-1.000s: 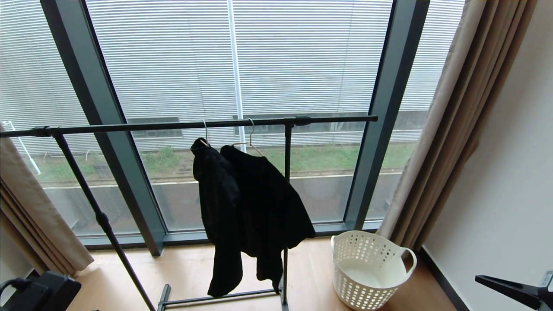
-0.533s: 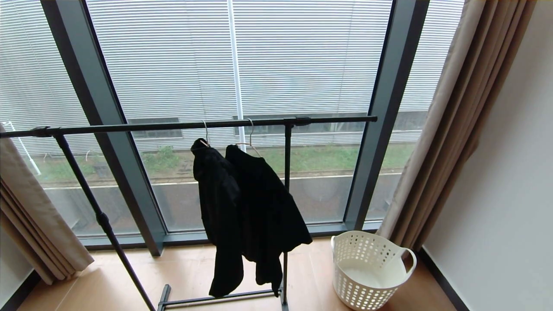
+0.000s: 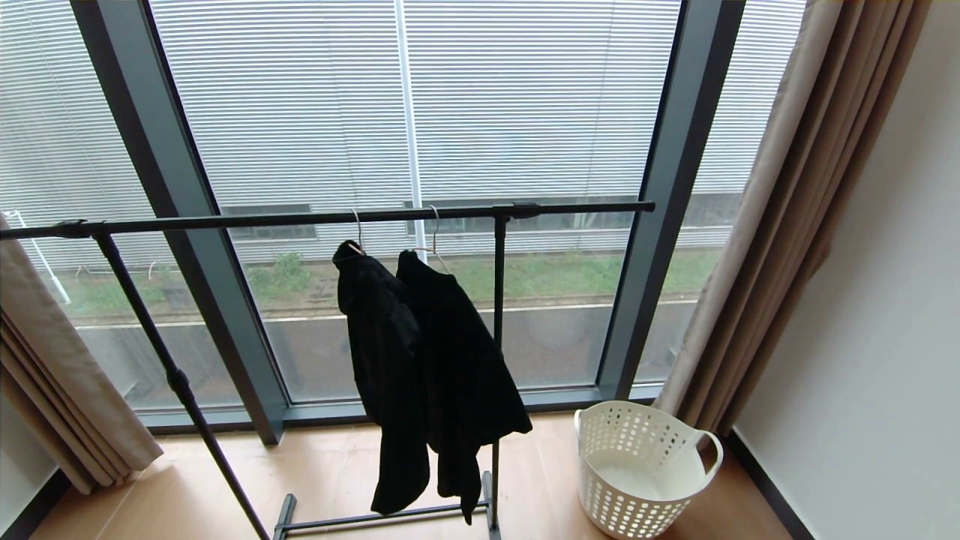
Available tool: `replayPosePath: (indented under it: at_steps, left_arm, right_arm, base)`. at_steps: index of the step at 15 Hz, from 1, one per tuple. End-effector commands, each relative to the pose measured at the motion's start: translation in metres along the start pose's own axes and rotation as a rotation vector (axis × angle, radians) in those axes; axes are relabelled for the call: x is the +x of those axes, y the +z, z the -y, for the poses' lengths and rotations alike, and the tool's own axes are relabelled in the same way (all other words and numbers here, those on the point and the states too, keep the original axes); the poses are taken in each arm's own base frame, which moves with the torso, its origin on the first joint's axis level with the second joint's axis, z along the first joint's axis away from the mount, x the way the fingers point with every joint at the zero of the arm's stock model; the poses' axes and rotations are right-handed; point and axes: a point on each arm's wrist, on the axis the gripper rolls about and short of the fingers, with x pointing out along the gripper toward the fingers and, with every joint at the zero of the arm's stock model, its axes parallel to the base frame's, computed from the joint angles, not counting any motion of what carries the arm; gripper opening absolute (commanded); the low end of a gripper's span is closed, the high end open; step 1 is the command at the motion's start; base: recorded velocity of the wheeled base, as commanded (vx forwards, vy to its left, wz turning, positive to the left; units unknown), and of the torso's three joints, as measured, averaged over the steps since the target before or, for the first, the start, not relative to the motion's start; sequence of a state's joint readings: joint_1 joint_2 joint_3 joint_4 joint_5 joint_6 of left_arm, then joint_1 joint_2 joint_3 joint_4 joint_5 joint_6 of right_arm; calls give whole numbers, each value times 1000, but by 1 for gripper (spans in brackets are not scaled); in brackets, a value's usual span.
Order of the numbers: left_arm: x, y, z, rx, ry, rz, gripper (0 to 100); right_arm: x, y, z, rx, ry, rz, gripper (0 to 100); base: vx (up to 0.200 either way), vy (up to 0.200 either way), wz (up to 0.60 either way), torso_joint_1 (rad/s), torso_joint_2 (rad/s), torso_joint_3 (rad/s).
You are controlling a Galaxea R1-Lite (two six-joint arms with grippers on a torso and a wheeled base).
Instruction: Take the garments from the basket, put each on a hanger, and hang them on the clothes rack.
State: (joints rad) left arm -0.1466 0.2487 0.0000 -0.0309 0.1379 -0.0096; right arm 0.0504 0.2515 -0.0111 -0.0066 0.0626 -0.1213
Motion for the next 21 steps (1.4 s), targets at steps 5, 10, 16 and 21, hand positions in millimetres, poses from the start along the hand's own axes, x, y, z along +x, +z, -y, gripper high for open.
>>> replayPosePath:
  at_steps: [5, 10, 16, 21]
  left_arm:
    - [-12, -5, -1, -42, 23, 146, 100]
    - [-12, -5, -1, -44, 21, 149, 100]
    - [-12, -5, -1, -53, 20, 146, 100]
    - [-12, -5, -1, -48, 21, 149, 100]
  right_arm:
    - [-19, -8, -1, 6, -191, 226, 100]
    - [-18, -9, -1, 10, -176, 223, 100]
    - [-17, -11, -4, 51, -38, 225, 100]
    - [-17, -11, -4, 60, -37, 225, 100]
  base:
    - [0, 0, 0, 0, 0, 0]
    - [0, 0, 0, 0, 0, 0]
    - [0, 0, 0, 0, 0, 0]
    - [0, 0, 0, 0, 0, 0]
